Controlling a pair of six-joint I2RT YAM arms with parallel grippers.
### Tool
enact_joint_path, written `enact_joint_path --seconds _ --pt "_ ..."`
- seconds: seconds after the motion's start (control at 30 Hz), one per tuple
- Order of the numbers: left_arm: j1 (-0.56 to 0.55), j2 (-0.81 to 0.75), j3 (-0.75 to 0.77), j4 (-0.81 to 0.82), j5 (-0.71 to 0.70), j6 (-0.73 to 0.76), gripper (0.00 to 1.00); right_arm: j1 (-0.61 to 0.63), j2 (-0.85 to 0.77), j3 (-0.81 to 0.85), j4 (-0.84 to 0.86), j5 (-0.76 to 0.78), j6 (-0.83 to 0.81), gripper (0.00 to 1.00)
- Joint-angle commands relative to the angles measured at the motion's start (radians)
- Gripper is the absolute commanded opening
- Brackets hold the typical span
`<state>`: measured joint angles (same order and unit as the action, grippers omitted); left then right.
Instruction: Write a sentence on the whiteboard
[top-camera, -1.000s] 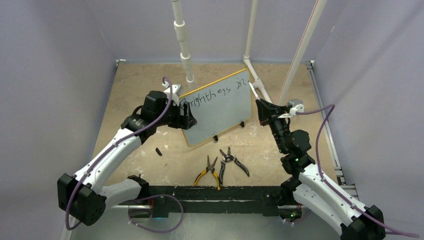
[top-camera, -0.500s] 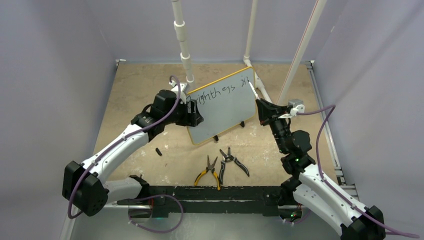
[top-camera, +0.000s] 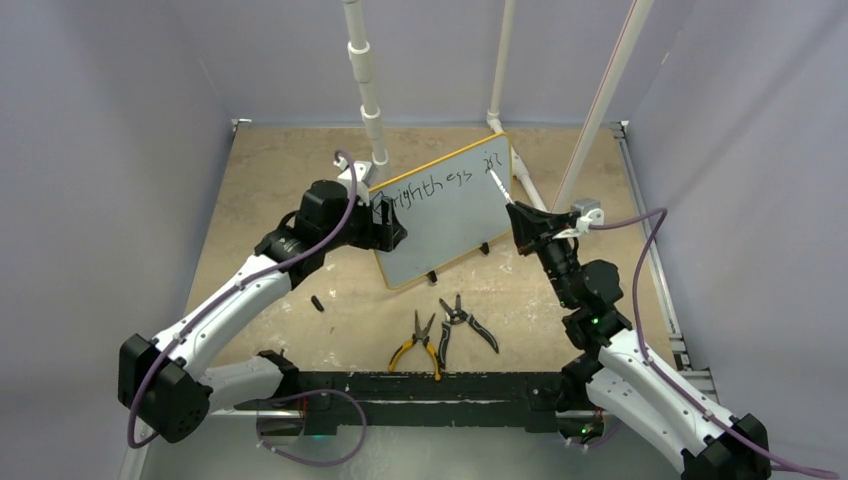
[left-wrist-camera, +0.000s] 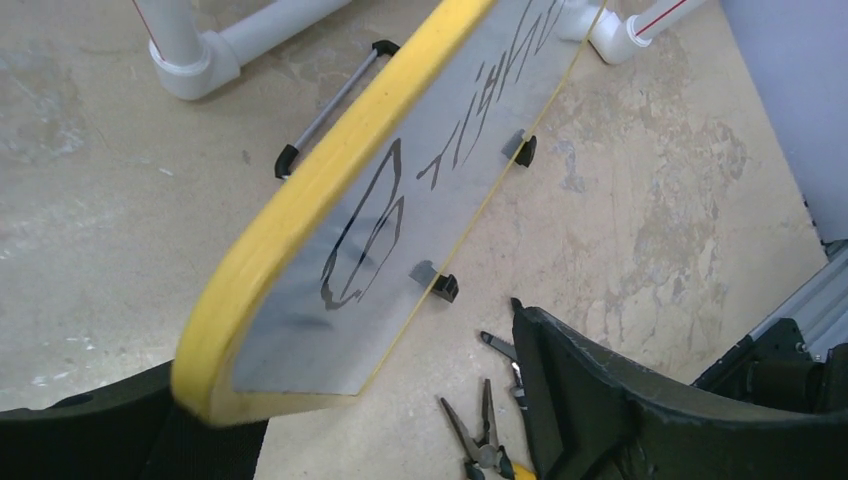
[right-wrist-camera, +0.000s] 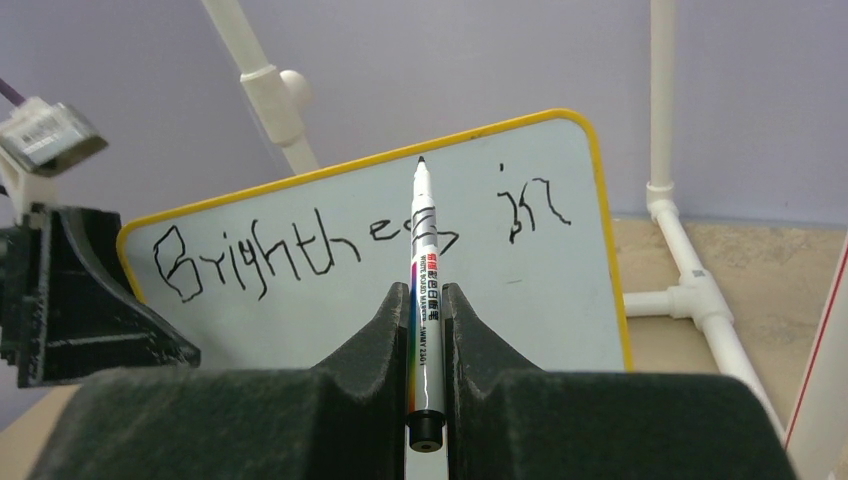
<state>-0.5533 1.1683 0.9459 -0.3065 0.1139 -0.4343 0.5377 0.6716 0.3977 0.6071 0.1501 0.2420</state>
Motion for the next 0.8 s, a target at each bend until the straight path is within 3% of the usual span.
enact_joint_path --seconds 0.0,0.23,0.4,0.77 --pt "0.010 -0.074 0.012 -0.037 -0.032 0.104 0.83 0.004 -0.009 0.047 -0.040 -0.073 -0.013 0.00" --pt "0.178 -0.126 -0.017 -0.047 0.189 0.231 0.83 0.003 -0.003 0.020 -0.001 -0.289 -0.044 0.00" --pt "0.188 -0.171 -0.062 0.031 0.330 0.306 0.80 0.013 0.010 -0.042 0.097 -0.417 -0.058 0.00" --pt "0.188 -0.181 -0.152 0.126 0.346 0.328 0.61 0.104 0.093 -0.027 0.038 -0.421 -0.061 0.00"
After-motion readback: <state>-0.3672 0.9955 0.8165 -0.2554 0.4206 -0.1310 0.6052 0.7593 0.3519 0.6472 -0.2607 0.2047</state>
